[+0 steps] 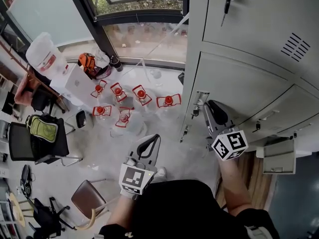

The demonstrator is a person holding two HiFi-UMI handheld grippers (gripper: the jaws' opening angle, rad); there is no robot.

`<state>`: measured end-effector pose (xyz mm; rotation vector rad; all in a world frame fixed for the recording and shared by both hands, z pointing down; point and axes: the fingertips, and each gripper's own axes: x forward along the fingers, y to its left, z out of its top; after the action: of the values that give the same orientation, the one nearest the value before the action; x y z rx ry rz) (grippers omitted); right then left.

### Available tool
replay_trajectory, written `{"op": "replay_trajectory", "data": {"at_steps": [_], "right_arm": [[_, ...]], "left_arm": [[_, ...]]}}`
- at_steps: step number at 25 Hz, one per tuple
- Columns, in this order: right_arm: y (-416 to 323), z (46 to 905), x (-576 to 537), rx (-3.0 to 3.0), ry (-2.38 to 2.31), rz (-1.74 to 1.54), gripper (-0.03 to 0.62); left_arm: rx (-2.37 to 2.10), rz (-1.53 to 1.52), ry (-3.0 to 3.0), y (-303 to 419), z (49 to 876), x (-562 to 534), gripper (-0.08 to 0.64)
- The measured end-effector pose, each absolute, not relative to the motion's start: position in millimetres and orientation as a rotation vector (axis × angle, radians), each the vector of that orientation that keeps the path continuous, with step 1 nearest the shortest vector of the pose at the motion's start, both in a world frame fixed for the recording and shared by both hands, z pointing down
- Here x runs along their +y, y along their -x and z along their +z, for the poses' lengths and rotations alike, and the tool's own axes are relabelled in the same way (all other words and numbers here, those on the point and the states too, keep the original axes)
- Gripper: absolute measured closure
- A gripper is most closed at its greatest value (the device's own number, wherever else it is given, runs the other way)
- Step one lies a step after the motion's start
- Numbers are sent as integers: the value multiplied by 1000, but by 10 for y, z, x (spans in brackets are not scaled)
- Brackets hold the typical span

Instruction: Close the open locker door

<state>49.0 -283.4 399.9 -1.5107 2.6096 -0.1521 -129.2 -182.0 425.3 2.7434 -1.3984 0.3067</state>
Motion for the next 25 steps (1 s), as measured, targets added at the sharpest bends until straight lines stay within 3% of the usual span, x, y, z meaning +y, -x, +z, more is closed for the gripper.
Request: {"op": "replay_trajectory", "data": {"at_steps": [11, 25], "right_arm": [[-572, 4028, -2981, 2572, 1666, -76, 552], [-591, 4099, -2852, 2560, 1651, -206, 552]], "left_arm": [[-1429, 312, -2713, 1406, 4292, -1864, 536], [-1369, 298, -2744, 1374, 4288, -1731, 537]]}}
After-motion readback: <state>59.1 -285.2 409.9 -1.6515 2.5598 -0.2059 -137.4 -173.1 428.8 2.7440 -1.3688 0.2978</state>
